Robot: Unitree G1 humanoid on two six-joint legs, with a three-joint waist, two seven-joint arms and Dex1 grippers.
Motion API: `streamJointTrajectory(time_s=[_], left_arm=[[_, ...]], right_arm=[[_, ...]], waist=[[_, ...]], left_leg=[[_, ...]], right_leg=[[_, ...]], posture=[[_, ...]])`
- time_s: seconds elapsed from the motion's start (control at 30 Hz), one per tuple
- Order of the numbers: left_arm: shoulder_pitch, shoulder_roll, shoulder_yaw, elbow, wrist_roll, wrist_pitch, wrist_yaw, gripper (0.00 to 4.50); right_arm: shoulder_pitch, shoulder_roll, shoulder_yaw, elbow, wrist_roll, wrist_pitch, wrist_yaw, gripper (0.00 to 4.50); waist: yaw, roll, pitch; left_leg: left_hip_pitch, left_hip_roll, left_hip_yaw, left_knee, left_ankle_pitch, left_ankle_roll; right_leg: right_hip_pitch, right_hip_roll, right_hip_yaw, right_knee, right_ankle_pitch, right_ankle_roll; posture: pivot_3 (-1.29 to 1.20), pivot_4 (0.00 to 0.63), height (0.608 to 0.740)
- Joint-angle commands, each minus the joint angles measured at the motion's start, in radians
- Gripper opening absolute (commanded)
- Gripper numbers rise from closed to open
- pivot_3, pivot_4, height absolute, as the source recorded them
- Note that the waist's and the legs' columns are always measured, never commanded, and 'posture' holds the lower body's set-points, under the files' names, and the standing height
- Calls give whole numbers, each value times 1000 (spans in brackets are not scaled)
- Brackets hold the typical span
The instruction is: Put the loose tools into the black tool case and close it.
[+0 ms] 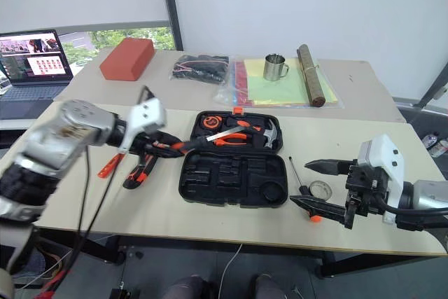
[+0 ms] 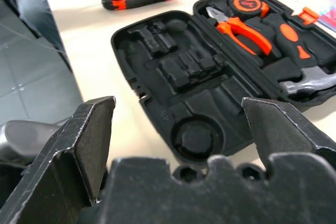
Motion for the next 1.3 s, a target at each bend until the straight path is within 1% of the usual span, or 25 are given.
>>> streamJointTrajectory(time_s=[0.03, 0.13, 0.3, 0.43, 0.57, 0.63, 0.67, 0.7, 0.73, 0.8, 0.87, 0.93, 0.97, 1.07, 1.13, 1.23, 1.27, 1.3], left_arm=[[-99, -75, -34, 190, 111, -199, -70, 947], [-175, -176, -56, 381, 189, -299, -68, 947], [-241, -280, -56, 557, 271, -388, -72, 947], [-255, -319, -41, 625, 306, -433, -81, 947], [-274, -353, -22, 673, 324, -409, -72, 947], [-282, -363, -8, 682, 325, -405, -76, 1959], [-289, -369, 0, 686, 326, -399, -72, 2102], [-295, -373, 7, 687, 325, -398, -71, 2398], [-302, -376, 16, 684, 322, -388, -75, 2869], [-311, -381, 32, 674, 317, -371, -84, 3518], [-316, -384, 45, 662, 313, -358, -91, 4400], [-315, -388, 60, 652, 306, -351, -96, 4462], [-314, -392, 68, 650, 303, -349, -95, 4326], [-309, -417, 81, 671, 314, -351, -62, 3441], [-299, -433, 81, 686, 328, -364, -37, 2600], [-287, -456, 82, 694, 332, -363, -21, 1664], [-284, -462, 82, 694, 331, -359, -21, 1209], [-280, -472, 76, 691, 334, -357, -18, 899]], right_arm=[[0, 14, -10, -34, 2, -15, -36, 4500], [17, 24, -17, -60, 7, -9, -60, 4500], [50, 46, -29, -86, 3, -12, -101, 4500], [71, 61, -35, -107, 6, -12, -129, 4500], [84, 71, -46, -117, 14, -11, -149, 4500], [88, 72, -52, -119, 20, -11, -153, 4500], [90, 71, -54, -119, 22, -11, -154, 4500], [91, 70, -57, -118, 23, -11, -154, 4500], [90, 70, -59, -116, 25, -11, -154, 4500], [90, 68, -62, -113, 28, -11, -154, 4500], [90, 67, -62, -110, 30, -12, -153, 4500], [89, 67, -60, -106, 29, -13, -151, 4500], [88, 67, -58, -105, 28, -14, -151, 4500], [78, 68, -47, -95, 24, -18, -151, 4500], [74, 69, -38, -90, 17, -23, -151, 4500], [67, 70, -28, -84, 9, -26, -152, 4500], [65, 70, -24, -82, 7, -26, -153, 4500], [64, 70, -22, -81, 5, -28, -153, 4500]], waist=[[0, 0, 0], [2, 0, 0], [-1, -1, 0], [-2, -1, 0], [-3, -1, 0], [-1, -1, 0], [-1, -1, 0], [-1, -1, 0], [-1, -1, 0], [-1, -1, 0], [-3, -1, 0], [-4, -1, 0], [-3, -1, 0], [-2, -1, 0], [-1, -1, 0], [-3, -1, 0], [-3, -1, 0], [-3, -1, 0]], left_leg=[[-4, 0, 0, 1, 5, 9], [-8, -1, 0, 4, 6, 11], [-12, 0, -1, 8, 4, 14], [-13, 0, -1, 11, 3, 16], [-14, 0, -1, 13, 2, 18], [-15, 0, -1, 14, 2, 19], [-15, 0, -2, 14, 1, 19], [-15, 0, -2, 15, 1, 20], [-16, 0, -2, 16, 0, 21], [-17, 0, -2, 18, -1, 23], [-18, -1, -1, 20, -1, 24], [-18, -1, -1, 21, -2, 25], [-18, -1, -1, 21, -2, 25], [-18, -1, -2, 22, -2, 25], [-18, -1, -2, 23, -2, 25], [-19, -1, -2, 24, -2, 25], [-19, -1, -2, 24, -2, 25], [-19, -1, -2, 24, -2, 25]], right_leg=[[-3, 0, 0, 1, 0, 0], [-6, 2, -2, 2, 0, 0], [-7, 3, -3, 2, 1, 2], [-8, 2, -2, 2, 2, 4], [-8, 2, -2, 2, 3, 5], [-8, 1, -2, 2, 3, 5], [-8, 1, -2, 2, 3, 5], [-8, 1, -2, 2, 3, 5], [-8, 1, -2, 2, 3, 5], [-8, 2, -3, 3, 4, 6], [-8, 2, -2, 2, 4, 7], [-8, 2, -2, 2, 5, 8], [-8, 2, -2, 2, 5, 8], [-8, 1, -2, 3, 5, 8], [-8, 1, -2, 3, 5, 8], [-8, 2, -2, 3, 5, 9], [-8, 1, -2, 3, 5, 9], [-8, 1, -2, 3, 5, 9]], posture=[[0, 150, 736], [0, 150, 736], [0, 150, 736], [0, 150, 736], [0, 150, 736], [0, 150, 736], [0, 150, 736], [0, 150, 736], [0, 150, 736], [0, 150, 736], [0, 150, 736], [0, 150, 736], [0, 150, 736], [0, 150, 736], [0, 150, 736], [0, 150, 736], [0, 150, 736], [0, 150, 736]])
